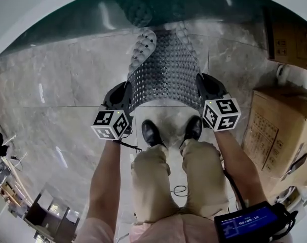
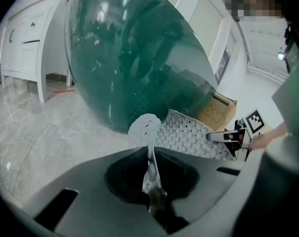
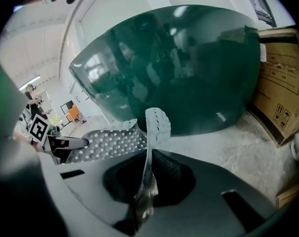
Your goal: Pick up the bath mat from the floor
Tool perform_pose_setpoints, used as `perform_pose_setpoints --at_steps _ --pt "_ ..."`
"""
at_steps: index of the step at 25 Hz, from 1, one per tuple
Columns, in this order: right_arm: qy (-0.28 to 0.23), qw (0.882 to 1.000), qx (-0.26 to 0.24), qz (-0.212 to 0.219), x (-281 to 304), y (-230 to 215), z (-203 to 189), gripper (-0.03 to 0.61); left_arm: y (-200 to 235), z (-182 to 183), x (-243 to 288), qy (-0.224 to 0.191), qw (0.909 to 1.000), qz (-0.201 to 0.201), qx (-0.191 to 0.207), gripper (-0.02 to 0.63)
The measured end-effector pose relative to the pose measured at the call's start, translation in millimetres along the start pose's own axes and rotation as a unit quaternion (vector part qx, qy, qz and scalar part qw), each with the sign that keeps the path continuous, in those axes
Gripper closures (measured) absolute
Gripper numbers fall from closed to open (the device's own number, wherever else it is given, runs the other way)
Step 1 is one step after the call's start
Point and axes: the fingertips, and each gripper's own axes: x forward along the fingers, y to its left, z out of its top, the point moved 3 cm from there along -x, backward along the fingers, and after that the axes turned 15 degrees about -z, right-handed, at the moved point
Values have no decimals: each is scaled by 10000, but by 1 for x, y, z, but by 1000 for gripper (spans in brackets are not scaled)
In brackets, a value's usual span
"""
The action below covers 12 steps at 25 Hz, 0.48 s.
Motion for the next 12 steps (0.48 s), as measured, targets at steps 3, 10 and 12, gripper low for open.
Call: perform_pose_setpoints --at_steps 3,10,12 --pt "-20 9999 -28 101 -9 10 4 551 -12 4 -2 12 10000 -79 12 574" --pt "-6 9997 -12 232 -25 23 13 551 -37 10 -9 161 9996 -216 89 574" --pt "8 9997 20 236 -32 23 16 551 -44 13 -14 195 9995 -235 94 574"
